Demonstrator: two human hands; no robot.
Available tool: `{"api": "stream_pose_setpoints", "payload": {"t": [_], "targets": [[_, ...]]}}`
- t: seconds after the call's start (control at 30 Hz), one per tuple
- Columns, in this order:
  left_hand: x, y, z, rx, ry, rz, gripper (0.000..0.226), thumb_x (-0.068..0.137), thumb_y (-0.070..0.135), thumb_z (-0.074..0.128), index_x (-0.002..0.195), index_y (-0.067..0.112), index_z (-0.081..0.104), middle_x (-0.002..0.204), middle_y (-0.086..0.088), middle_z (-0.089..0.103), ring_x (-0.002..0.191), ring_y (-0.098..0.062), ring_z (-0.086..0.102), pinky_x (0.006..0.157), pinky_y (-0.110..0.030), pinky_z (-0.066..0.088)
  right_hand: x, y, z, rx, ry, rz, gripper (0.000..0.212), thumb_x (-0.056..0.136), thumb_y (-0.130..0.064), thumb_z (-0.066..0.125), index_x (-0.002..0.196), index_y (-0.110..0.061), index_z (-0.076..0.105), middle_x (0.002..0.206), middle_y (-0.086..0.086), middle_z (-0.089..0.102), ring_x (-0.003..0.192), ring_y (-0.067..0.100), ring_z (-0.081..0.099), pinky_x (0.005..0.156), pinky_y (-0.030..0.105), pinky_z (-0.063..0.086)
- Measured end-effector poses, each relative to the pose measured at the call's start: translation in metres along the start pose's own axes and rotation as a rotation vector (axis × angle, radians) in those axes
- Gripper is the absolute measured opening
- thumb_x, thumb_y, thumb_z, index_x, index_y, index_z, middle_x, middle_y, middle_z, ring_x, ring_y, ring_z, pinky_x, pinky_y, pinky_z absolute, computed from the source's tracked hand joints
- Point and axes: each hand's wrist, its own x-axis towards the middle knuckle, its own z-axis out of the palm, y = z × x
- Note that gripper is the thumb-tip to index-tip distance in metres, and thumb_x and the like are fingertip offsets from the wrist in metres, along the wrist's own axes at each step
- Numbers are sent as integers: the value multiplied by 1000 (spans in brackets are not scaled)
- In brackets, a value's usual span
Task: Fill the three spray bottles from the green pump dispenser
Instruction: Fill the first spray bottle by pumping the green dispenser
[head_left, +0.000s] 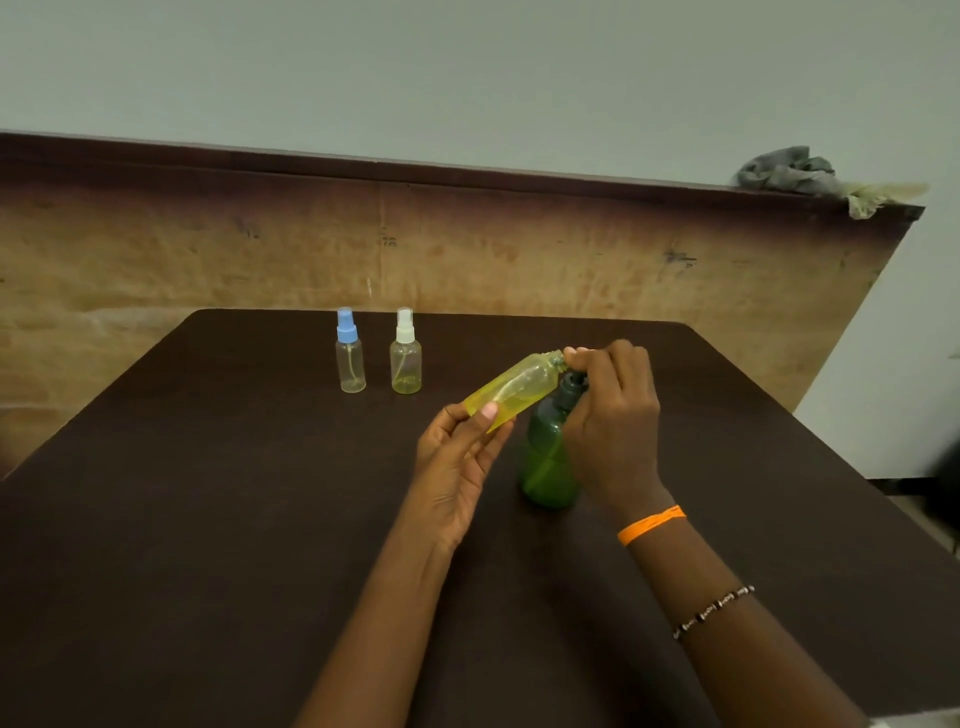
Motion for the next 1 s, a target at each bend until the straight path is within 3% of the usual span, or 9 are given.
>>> {"api": "stream_pose_setpoints", "payload": {"t": [0.27,0.53,0.77,1.0], "targets": [[-3,1,2,4,-23,19,18,71,7,62,87,7,55,94,-8,67,82,-12,70,71,-19,56,24,-3,-12,-77,-102,-83,25,75,-3,36,70,1,60,73,13,56,69,28,52,57,32,44],[0,-1,-1,16,7,11,17,74,4,61,90,6,55,95,-8,68,84,-13,70,71,-19,56,6,0,2,52,26,-2,28,84,2,36,67,4,58,68,17,50,69,20,37,58,35,37],[1,-3,1,18,-34,14,25,66,7,63,89,5,54,97,-10,67,85,-14,69,70,-18,55,28,5,-13,75,-137,-26,29,75,-4,31,70,1,59,75,15,54,73,27,49,63,27,38],[5,-4,-4,7,-3,15,25,66,6,63,89,6,54,101,-12,65,87,-15,69,71,-19,55,5,2,5,131,26,40,28,81,4,34,69,4,59,69,15,49,70,21,36,57,37,37]]}}
